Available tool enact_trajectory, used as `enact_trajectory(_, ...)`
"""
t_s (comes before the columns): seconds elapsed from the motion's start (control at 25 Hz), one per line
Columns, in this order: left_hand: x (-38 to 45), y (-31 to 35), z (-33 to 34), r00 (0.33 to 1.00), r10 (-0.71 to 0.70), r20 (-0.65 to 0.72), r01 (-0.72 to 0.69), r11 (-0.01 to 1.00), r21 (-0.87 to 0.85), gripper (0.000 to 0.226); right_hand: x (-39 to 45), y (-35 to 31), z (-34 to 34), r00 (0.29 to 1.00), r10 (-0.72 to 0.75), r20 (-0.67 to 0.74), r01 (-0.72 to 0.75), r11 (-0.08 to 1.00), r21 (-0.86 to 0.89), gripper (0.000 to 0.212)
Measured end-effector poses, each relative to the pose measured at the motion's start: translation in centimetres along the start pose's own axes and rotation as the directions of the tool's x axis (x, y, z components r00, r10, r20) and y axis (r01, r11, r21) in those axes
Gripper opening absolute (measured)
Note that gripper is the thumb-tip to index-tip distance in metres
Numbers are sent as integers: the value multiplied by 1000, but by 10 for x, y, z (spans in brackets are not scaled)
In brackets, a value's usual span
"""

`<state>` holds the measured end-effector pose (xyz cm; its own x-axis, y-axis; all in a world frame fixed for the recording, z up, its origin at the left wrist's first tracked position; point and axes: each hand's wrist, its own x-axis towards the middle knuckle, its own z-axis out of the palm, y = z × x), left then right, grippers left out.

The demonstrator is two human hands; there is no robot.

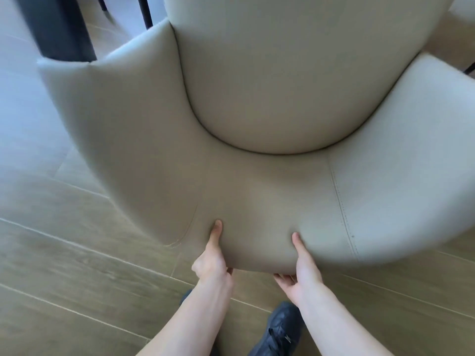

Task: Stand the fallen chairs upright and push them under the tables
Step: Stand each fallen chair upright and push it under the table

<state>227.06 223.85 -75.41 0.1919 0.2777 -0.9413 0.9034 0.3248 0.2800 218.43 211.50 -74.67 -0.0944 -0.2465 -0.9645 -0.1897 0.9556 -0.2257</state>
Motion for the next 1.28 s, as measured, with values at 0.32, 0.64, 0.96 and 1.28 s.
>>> enact_trajectory(0.32, -88, 76, 8, 995, 64, 76, -59, 996, -71, 94, -119, -45, 38, 998, -51, -28, 49, 997, -65, 89)
enact_trajectory(0.64, -131, 112, 39, 999, -6, 48, 5, 999, 31, 98, -186, -95, 29, 972, -192, 137, 211, 445, -870, 62)
enact_trajectory(0.96, -151, 124, 43, 999, -17, 49, 13, 997, 80, 74, -166, -108, 8, 240, -293, 926, 233, -908, -347, 106)
enact_trajectory(1.28, -178, 146, 61, 998, 10, 62, -14, 997, 73, 67, -151, -133, 35, 283, -346, 895, 199, -891, -407, 112)
